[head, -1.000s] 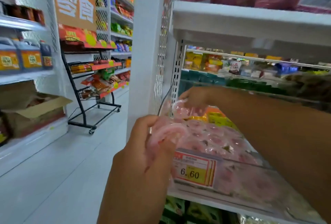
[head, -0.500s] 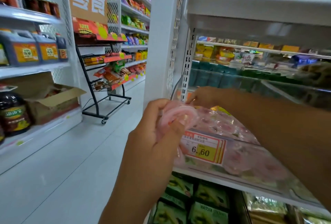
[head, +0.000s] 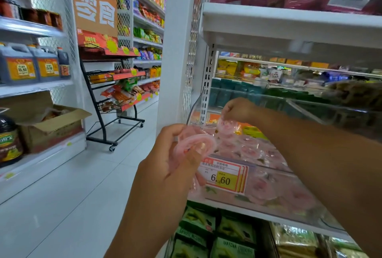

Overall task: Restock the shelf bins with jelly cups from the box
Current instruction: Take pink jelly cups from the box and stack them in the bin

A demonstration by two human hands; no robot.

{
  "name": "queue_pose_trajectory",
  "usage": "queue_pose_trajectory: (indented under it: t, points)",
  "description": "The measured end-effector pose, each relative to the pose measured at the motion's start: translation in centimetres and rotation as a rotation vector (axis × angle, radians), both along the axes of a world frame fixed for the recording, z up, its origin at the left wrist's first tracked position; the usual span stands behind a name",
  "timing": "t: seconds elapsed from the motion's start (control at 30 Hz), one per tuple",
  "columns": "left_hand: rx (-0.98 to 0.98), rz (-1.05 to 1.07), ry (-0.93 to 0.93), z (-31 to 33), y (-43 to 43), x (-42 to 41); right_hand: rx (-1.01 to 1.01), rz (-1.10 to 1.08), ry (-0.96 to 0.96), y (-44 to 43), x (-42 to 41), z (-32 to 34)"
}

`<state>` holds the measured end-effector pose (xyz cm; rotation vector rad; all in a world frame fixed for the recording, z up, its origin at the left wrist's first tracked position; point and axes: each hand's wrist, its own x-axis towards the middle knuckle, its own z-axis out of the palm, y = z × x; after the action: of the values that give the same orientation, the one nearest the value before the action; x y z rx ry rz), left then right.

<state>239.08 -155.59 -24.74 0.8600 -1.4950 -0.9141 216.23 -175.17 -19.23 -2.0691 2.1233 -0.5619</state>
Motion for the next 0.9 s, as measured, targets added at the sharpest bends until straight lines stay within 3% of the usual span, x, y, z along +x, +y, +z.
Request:
queue_pose_trajectory:
  t: [0.2, 0.5, 0.9]
  points:
    - [-0.007, 0.001, -0.024, 0.04, 0.1, -0.04, -0.016, -0.044, 0.255, 0.16, 0.45, -0.1]
    - [-0.009, 0.012, 0.004, -0.19, -0.15, -0.03, 0.145, 0.048, 0.331, 0.26, 0.69, -0.22]
    - [-0.002, -0.001, 0.003, 0.05, 0.23, -0.03, 0.202, 0.064, 0.587, 0.04, 1.04, -0.23]
